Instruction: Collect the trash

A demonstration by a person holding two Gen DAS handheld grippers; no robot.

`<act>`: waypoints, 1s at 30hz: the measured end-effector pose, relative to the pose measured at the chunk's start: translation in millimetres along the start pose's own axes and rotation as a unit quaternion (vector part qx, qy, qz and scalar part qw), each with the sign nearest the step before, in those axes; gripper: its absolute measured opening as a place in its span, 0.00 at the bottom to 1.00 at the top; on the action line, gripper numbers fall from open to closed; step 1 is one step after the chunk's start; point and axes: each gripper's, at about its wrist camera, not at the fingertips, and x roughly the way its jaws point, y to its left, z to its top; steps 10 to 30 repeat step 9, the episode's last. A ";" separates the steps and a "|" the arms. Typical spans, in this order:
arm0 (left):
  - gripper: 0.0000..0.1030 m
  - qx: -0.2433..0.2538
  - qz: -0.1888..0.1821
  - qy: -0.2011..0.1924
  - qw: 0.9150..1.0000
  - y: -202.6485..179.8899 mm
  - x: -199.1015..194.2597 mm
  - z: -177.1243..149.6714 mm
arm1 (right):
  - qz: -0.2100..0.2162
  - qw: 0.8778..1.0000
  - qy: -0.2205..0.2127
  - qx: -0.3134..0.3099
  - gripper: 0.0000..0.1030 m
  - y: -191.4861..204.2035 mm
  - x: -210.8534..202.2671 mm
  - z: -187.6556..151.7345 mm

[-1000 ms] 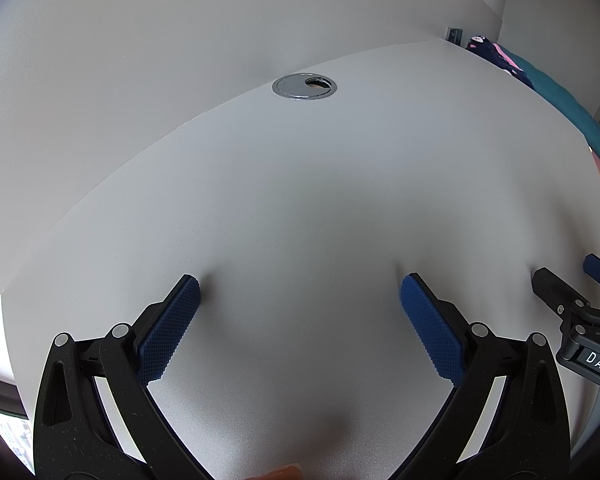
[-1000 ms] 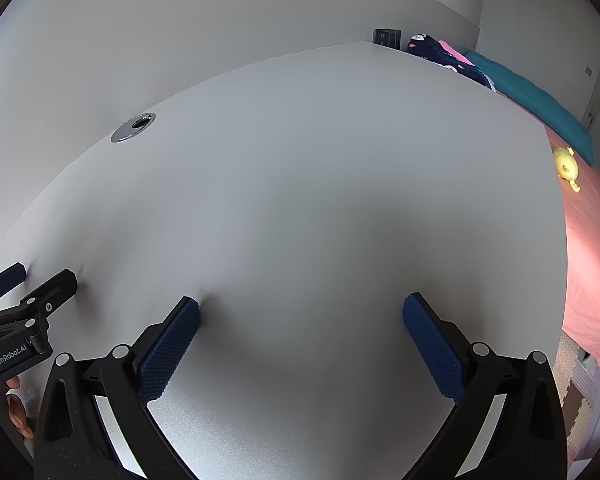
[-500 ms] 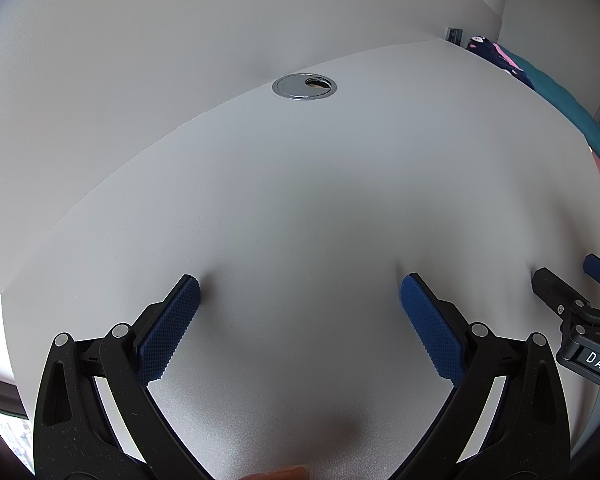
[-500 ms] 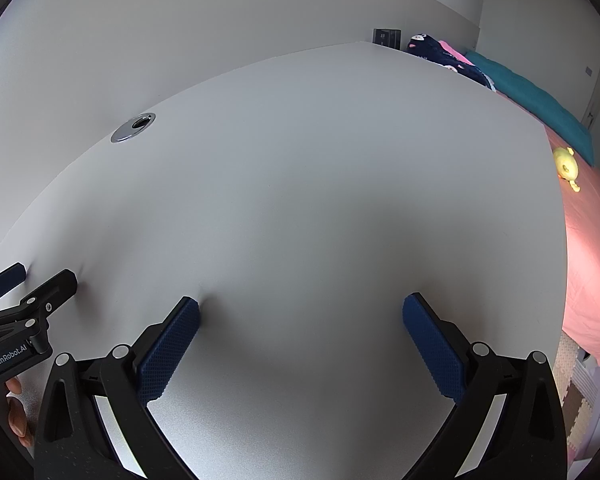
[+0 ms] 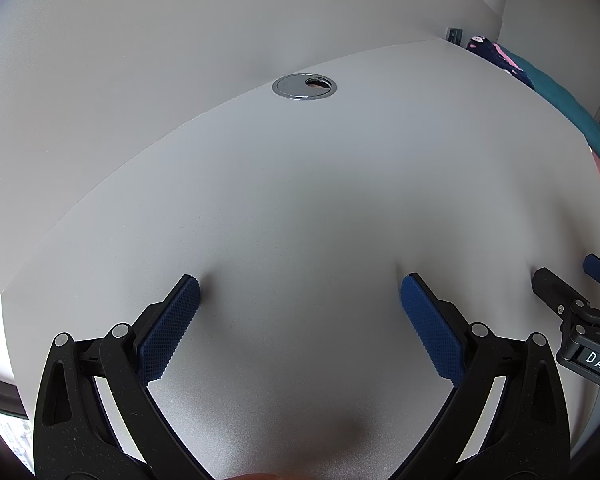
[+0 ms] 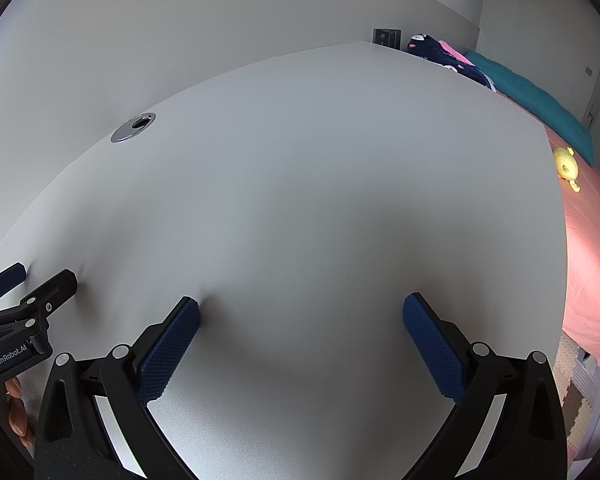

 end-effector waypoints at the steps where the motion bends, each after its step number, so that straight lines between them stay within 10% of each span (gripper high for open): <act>1: 0.94 0.000 0.000 0.000 1.000 0.3 0.3 0.3 | 0.000 1.000 0.000 0.000 0.98 0.0 0.0 0.0; 30: 0.94 0.001 -0.001 0.000 1.000 1.2 1.2 1.4 | 0.000 1.000 0.000 0.000 0.98 0.0 0.1 -0.1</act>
